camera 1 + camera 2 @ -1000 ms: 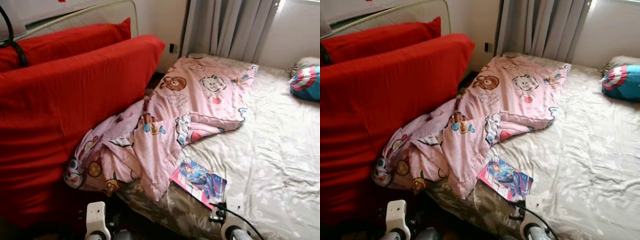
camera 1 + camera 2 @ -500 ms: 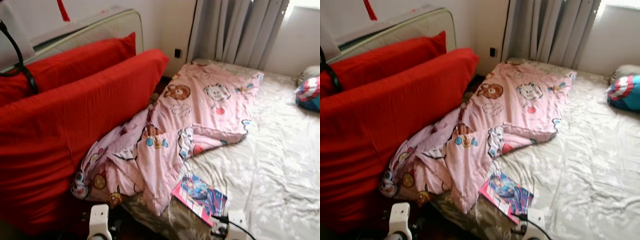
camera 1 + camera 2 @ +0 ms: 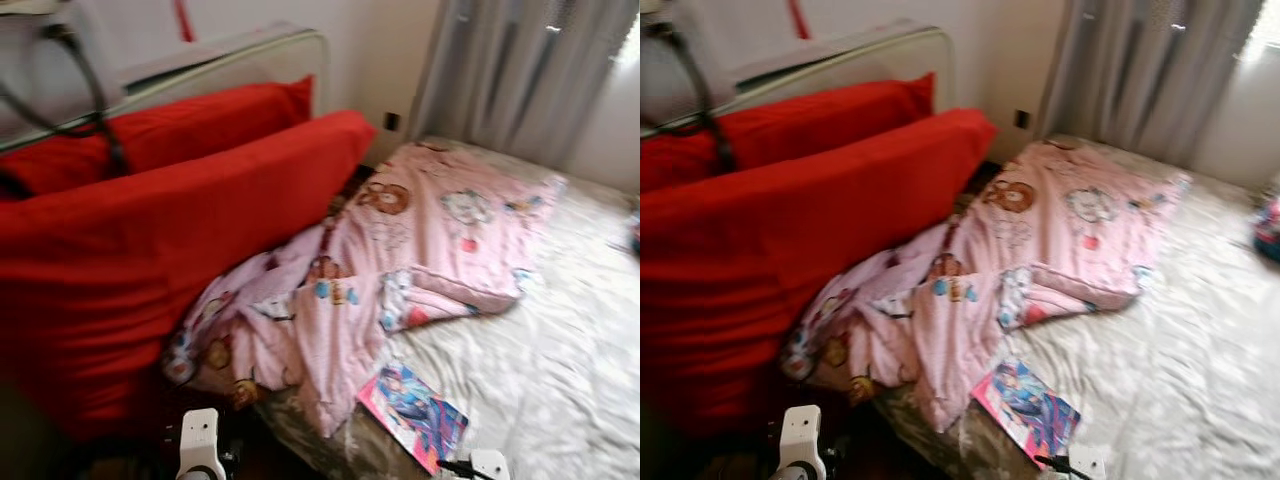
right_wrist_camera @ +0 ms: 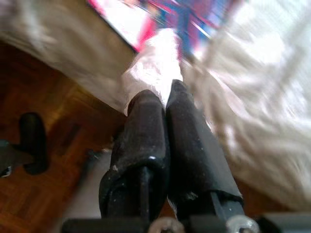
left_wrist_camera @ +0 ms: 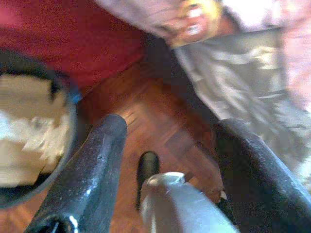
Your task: Clean up the room
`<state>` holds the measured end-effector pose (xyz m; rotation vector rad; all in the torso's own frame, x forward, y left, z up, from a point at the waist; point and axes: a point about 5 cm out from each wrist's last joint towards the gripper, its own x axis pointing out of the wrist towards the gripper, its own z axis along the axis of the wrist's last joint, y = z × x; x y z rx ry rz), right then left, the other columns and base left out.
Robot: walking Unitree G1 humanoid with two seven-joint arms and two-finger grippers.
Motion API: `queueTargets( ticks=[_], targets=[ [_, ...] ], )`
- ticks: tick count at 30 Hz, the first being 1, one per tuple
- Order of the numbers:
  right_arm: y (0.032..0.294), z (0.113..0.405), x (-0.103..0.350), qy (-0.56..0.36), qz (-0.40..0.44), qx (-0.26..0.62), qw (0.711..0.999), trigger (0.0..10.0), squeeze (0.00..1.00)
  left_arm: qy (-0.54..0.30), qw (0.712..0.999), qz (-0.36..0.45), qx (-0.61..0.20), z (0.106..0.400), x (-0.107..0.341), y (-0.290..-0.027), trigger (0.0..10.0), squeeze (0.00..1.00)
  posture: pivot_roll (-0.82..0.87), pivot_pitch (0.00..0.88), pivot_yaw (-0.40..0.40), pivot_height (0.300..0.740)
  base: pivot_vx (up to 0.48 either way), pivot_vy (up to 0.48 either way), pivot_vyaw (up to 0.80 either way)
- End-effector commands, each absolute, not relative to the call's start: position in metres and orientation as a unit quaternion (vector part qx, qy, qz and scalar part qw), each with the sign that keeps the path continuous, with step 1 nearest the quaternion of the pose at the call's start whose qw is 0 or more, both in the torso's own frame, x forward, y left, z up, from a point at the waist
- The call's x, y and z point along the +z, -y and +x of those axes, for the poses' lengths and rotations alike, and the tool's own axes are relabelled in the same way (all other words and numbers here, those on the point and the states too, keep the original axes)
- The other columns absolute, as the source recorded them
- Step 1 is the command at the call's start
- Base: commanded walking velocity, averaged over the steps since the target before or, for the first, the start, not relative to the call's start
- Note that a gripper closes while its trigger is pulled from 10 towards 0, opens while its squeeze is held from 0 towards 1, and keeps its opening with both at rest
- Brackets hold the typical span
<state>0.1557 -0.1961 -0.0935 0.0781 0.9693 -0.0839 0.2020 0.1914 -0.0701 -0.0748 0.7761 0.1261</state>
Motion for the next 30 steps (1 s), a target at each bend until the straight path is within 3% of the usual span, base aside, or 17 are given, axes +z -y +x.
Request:
queueTargets(
  ticks=[1,19,30],
  targets=[
    [0.194,0.154,-0.095,-0.470,0.037,-0.036,0.881,10.0,0.00,-0.392,0.917,-0.036,0.064,0.196,-0.074,-0.190,10.0,0.00,0.03,0.000,-0.065,0.740,0.000,0.000,0.80],
    [0.185,0.159,-0.094,-0.474,0.034,-0.031,0.879,10.0,0.00,-0.404,0.912,-0.027,0.062,0.190,-0.077,-0.192,10.0,0.00,0.03,0.000,-0.061,0.740,0.000,0.000,0.80],
    [0.187,0.157,-0.095,-0.479,0.034,-0.042,0.876,10.0,0.00,-0.415,0.907,-0.032,0.073,0.184,-0.080,-0.195,10.0,0.00,0.04,0.000,-0.068,0.740,0.000,0.000,0.00]
  ],
)
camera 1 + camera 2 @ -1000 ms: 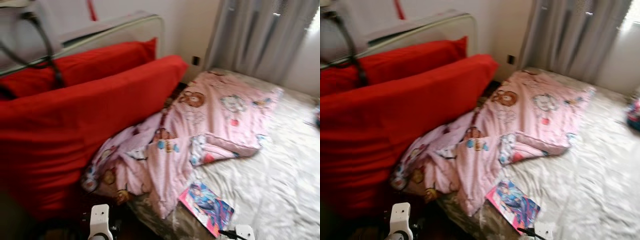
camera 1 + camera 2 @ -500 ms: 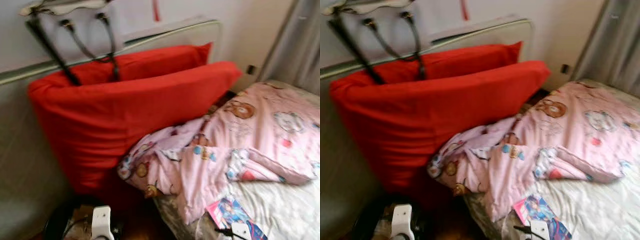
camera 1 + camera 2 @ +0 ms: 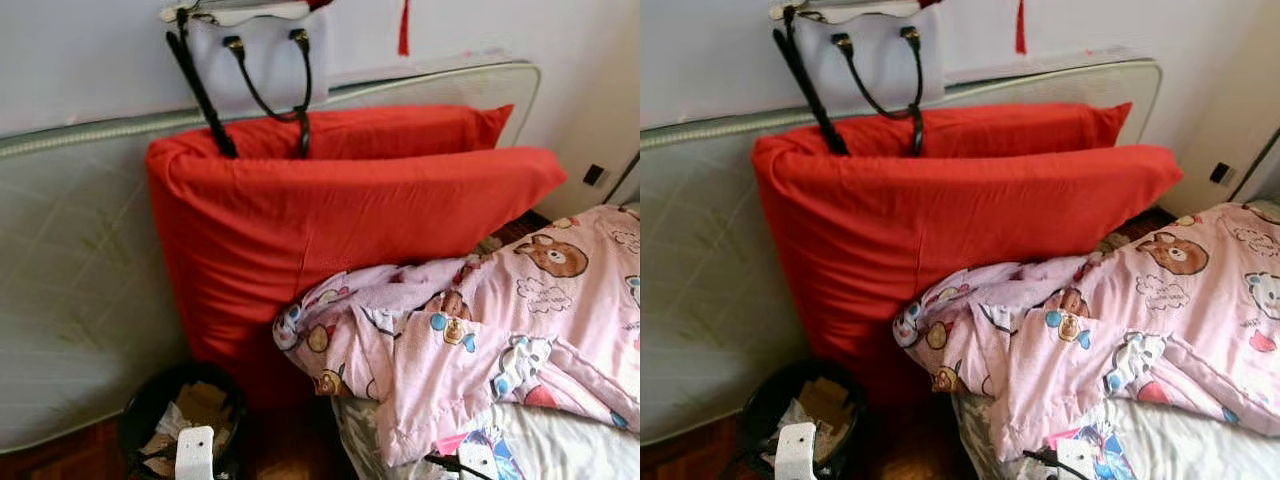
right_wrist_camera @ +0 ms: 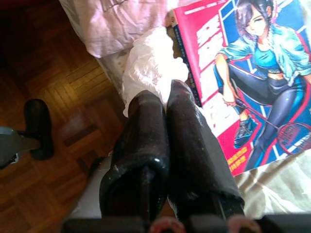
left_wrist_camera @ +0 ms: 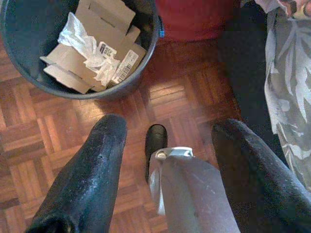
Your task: Clean up the room
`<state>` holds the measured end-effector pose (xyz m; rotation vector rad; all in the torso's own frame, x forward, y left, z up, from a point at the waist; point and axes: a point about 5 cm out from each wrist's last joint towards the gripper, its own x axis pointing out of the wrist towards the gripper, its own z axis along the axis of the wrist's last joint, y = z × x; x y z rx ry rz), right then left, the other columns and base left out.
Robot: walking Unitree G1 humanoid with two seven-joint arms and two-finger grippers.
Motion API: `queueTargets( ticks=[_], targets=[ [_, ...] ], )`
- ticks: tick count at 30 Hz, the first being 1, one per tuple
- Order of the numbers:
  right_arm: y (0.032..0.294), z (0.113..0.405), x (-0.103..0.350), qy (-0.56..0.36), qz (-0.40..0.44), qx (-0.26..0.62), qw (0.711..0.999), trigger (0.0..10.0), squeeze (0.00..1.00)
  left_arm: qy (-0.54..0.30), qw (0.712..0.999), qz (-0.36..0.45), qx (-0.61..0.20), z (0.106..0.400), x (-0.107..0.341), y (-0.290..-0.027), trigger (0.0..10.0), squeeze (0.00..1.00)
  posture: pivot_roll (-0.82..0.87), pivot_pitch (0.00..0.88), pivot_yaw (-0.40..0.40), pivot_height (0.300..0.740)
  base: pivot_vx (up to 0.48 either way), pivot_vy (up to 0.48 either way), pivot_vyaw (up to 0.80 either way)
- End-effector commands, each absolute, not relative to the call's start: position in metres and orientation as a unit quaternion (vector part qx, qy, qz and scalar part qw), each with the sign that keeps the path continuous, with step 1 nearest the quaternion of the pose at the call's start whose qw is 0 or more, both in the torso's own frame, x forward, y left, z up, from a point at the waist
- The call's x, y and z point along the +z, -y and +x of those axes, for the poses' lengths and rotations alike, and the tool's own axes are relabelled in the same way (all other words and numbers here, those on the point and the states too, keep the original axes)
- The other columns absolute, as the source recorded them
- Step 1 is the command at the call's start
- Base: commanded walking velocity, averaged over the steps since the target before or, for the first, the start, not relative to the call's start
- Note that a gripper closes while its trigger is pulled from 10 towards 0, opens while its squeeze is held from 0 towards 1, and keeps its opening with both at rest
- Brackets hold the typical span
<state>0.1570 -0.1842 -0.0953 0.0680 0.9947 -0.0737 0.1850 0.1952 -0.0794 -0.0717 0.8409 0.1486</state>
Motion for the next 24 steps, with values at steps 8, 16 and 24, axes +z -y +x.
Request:
queueTargets(
  ticks=[8,16,24],
  targets=[
    [0.1851,0.1560,-0.0957,-0.479,0.035,-0.041,0.876,10.0,0.00,-0.420,0.903,-0.035,0.081,0.1814,-0.0815,-0.1966,10.0,0.00,0.04,0.000,-0.064,0.740,0.000,0.244,0.00],
    [0.1841,0.1550,-0.0963,-0.482,0.019,-0.032,0.875,10.0,0.00,-0.422,0.902,-0.033,0.083,0.1796,-0.0822,-0.1979,10.0,0.00,0.04,0.000,-0.060,0.740,0.000,0.325,0.00],
    [0.1859,0.1565,-0.0952,-0.474,0.021,-0.042,0.879,10.0,0.00,-0.421,0.903,-0.032,0.084,0.1801,-0.0819,-0.1984,10.0,0.00,0.04,0.000,-0.060,0.740,0.000,0.325,0.58]
  ],
)
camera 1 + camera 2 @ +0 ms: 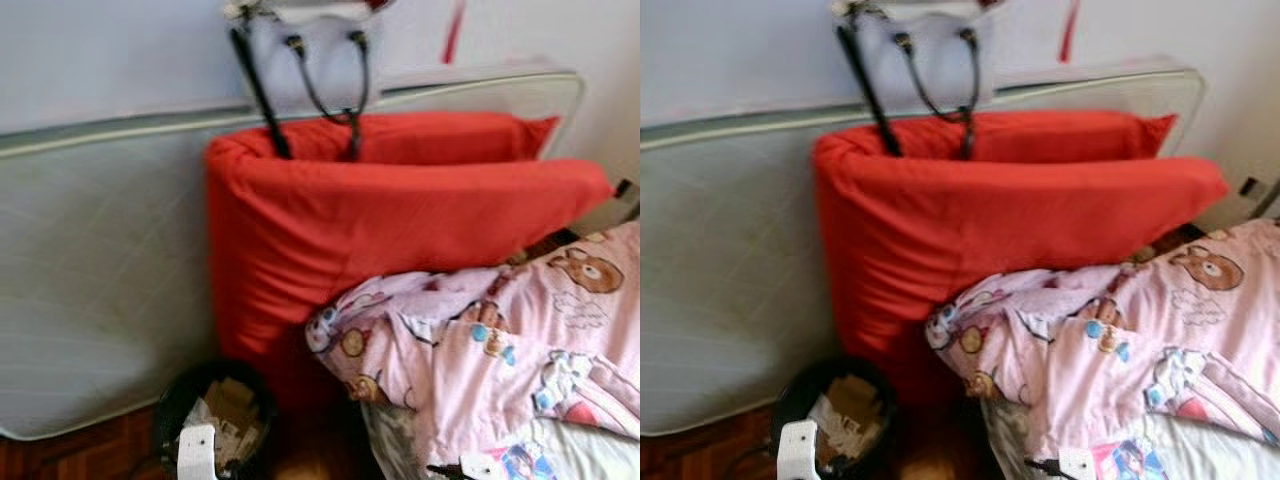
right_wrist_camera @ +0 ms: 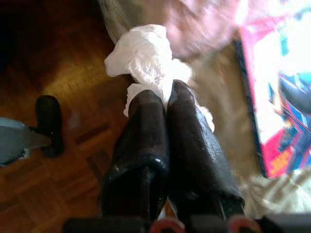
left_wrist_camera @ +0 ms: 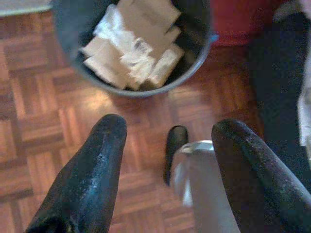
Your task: Clean up the room
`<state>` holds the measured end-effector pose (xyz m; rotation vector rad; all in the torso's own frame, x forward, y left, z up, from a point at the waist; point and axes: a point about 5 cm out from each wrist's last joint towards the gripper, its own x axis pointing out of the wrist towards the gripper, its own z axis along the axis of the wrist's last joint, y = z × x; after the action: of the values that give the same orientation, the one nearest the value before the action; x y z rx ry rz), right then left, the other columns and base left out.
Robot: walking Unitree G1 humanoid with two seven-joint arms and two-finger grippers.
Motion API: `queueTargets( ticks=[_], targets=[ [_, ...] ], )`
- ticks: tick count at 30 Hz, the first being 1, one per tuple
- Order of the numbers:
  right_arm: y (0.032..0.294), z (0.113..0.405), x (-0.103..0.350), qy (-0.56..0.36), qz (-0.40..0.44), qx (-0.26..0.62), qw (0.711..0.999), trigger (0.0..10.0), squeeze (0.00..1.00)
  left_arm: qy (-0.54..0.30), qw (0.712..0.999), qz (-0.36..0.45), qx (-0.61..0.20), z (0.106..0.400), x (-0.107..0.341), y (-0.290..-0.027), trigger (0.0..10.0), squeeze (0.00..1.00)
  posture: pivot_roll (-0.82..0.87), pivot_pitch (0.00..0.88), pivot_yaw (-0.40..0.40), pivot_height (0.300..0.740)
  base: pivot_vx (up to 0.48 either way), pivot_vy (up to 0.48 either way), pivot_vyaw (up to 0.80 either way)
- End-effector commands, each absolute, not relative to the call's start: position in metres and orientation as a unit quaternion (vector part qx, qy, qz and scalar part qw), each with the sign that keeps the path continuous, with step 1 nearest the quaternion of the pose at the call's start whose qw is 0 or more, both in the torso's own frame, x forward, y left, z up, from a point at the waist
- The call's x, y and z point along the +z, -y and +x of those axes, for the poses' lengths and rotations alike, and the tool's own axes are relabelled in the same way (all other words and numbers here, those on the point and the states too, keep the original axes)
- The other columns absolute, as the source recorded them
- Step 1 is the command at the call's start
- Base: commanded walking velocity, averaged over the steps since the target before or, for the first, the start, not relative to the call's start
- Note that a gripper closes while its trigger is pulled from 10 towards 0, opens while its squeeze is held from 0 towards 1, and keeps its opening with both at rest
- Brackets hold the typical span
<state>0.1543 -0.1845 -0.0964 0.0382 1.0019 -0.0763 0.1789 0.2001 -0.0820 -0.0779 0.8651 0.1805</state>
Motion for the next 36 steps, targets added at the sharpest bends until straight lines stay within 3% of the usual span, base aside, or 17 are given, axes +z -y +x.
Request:
queueTargets(
  ticks=[1,36],
  targets=[
    [0.1863,0.1566,-0.0951,-0.475,0.022,-0.043,0.879,10.0,0.00,-0.420,0.903,-0.032,0.084,0.1804,-0.0817,-0.1986,10.0,0.00,0.04,0.000,-0.060,0.740,0.000,0.326,0.00],
    [0.1875,0.1581,-0.0946,-0.475,0.011,-0.049,0.879,10.0,0.00,-0.410,0.907,-0.035,0.090,0.1858,-0.0786,-0.1999,10.0,0.00,0.04,0.000,-0.064,0.740,0.000,0.327,0.00]
  ],
)
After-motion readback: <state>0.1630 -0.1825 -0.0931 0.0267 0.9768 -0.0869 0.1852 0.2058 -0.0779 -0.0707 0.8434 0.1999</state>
